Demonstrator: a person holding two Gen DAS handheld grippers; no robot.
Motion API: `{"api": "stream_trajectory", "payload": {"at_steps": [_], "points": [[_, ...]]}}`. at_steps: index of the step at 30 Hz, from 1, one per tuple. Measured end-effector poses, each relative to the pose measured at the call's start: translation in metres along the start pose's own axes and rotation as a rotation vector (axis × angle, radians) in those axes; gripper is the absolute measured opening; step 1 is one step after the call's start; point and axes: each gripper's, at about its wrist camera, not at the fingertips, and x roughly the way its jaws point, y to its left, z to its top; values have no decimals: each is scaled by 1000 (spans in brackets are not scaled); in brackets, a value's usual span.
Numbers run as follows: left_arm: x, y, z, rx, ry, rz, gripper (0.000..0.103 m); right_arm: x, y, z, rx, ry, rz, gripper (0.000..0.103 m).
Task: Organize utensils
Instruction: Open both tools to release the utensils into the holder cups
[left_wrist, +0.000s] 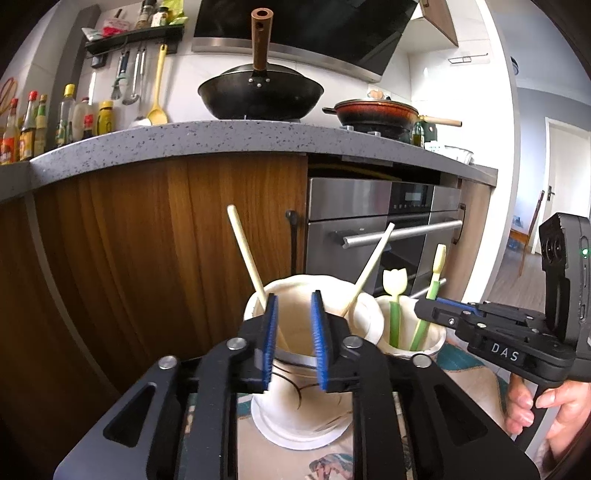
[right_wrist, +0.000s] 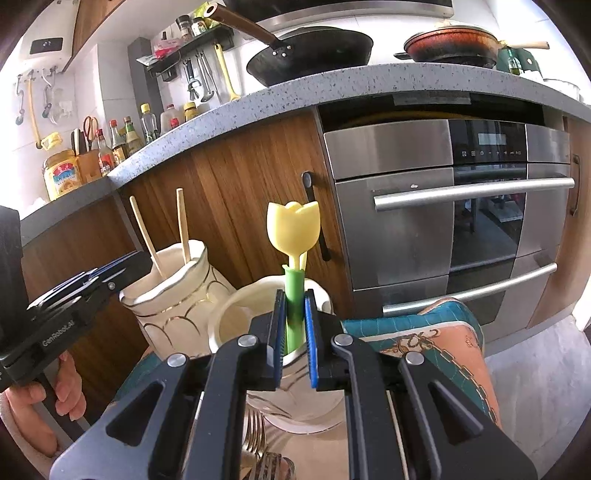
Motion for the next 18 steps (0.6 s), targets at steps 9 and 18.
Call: {"api": "stream_trajectory", "payload": {"at_steps": [9,18], "points": [[-4,11,4,-22,0,48,46,0,1,5,-1,-3,-13,25],[-24,22,2,-47,-8,98,70,-21,-2,6,23,-35,-43,67]]}}
